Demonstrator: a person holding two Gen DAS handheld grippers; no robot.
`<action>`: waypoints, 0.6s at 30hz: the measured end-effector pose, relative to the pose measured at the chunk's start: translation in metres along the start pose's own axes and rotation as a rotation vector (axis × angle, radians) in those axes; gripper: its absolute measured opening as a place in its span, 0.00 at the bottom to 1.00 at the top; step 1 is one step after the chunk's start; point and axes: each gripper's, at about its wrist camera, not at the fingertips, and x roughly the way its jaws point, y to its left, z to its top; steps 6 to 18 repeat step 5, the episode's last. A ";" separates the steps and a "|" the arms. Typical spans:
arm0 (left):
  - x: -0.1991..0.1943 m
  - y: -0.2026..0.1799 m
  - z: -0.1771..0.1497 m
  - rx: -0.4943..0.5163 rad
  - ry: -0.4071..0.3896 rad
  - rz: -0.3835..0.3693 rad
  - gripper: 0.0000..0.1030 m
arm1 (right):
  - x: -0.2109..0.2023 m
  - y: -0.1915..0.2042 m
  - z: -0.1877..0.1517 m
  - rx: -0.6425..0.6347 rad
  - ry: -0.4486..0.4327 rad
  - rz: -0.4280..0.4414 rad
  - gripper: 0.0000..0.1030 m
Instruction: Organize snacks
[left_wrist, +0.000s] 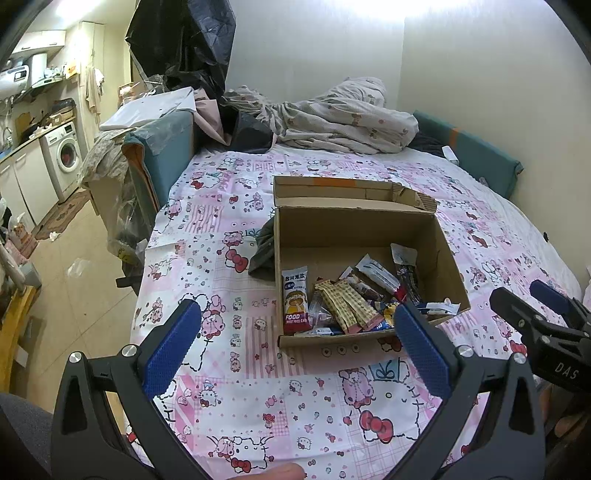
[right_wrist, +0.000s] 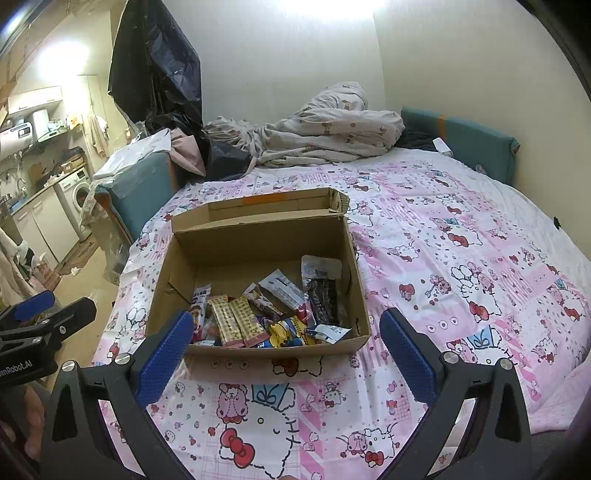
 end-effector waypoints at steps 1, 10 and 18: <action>0.000 0.000 0.000 0.001 0.002 0.001 1.00 | 0.000 0.000 0.000 0.000 0.000 -0.001 1.00; 0.001 -0.001 0.000 -0.001 0.009 -0.006 1.00 | -0.001 0.002 0.001 0.000 0.000 0.007 1.00; 0.001 -0.001 0.000 -0.001 0.009 -0.006 1.00 | -0.001 0.002 0.001 0.000 0.000 0.007 1.00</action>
